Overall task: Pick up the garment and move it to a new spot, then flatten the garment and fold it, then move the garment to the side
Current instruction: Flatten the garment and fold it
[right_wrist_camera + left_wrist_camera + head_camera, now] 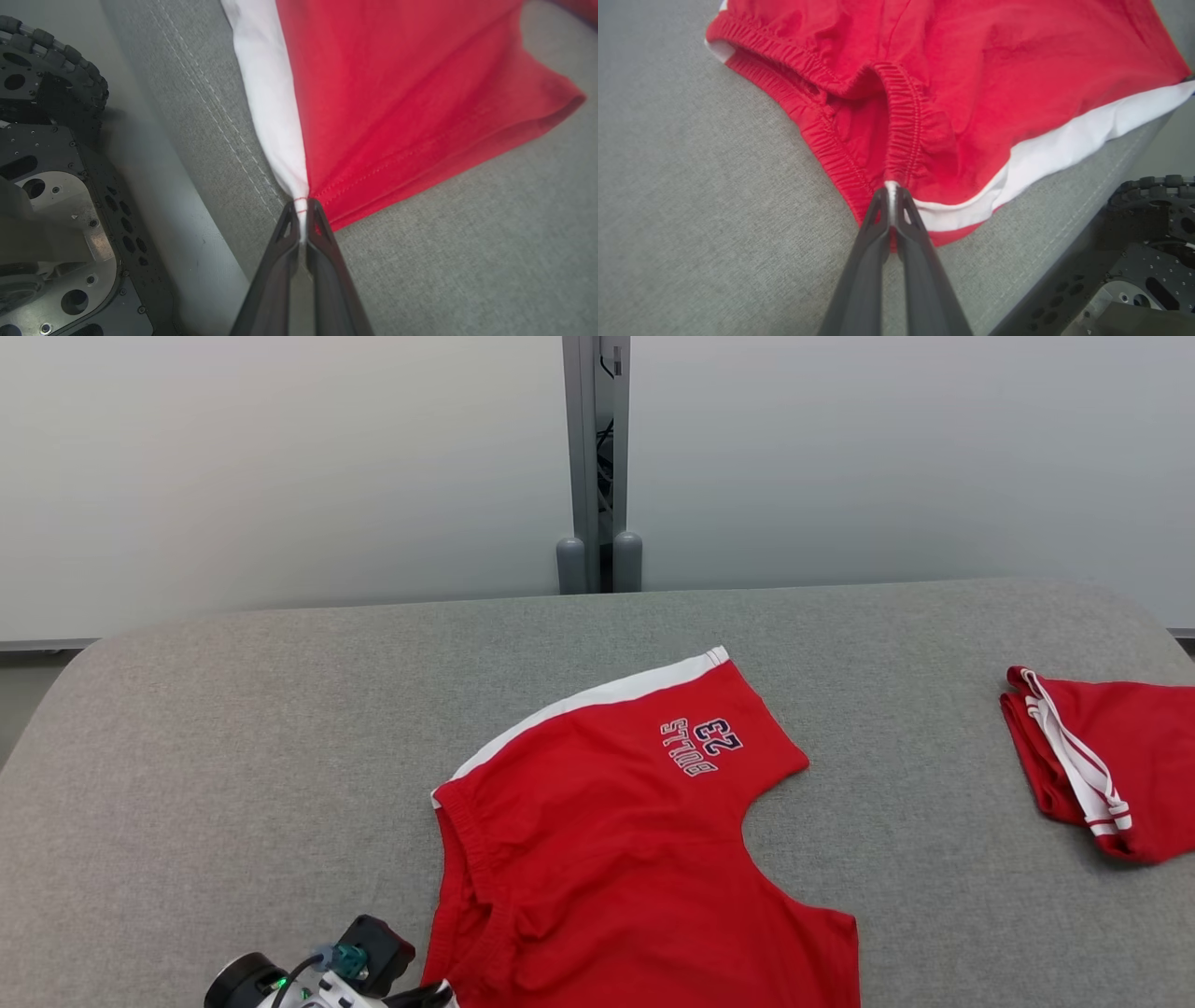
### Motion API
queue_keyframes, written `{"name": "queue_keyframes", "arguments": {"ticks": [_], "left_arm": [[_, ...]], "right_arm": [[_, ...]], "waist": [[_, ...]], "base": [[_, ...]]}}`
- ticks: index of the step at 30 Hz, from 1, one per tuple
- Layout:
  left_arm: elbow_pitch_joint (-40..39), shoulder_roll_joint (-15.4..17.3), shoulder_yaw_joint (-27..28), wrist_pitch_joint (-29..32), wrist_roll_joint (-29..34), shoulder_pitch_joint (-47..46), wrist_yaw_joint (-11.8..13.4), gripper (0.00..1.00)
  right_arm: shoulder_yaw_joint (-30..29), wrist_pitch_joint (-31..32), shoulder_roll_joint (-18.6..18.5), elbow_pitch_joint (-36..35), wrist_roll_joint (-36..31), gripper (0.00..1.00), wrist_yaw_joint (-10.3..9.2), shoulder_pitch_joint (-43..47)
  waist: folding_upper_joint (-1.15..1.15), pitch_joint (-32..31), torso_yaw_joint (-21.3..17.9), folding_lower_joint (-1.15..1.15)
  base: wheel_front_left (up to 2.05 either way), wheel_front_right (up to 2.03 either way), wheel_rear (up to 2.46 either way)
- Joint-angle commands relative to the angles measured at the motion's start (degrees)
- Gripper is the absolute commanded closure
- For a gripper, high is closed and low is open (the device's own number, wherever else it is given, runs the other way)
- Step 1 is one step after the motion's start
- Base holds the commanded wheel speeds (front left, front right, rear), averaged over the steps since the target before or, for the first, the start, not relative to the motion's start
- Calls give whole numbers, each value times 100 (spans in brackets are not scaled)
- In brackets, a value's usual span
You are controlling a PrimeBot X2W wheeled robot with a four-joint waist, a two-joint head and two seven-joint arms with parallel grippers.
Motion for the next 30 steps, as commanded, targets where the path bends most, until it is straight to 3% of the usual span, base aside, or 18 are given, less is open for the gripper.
{"name": "queue_keyframes", "arguments": {"ticks": [1, 8, 16, 30], "left_arm": [[-13, 29, 0, 26, -24, 87, 40, 100], [-110, 98, -46, 193, -74, 184, 45, 100], [-227, 155, 106, 179, -312, 178, 69, 100], [-824, 174, 1154, 421, -2171, 281, -35, 100]], "right_arm": [[107, 77, -95, -55, 125, 100, -2, -48], [337, 273, -354, -251, 463, 100, -2, -202], [134, 226, -439, -446, 861, 100, -2, -276], [-882, 275, -763, -1074, 2378, 100, -2, -898]], "waist": [[0, -5, 17, 0], [0, -14, 57, 0], [0, 4, 90, 0], [0, 252, 166, 0]], "base": [[0, 0, 0], [0, 0, 0], [0, 0, 0], [0, 0, 0]]}}
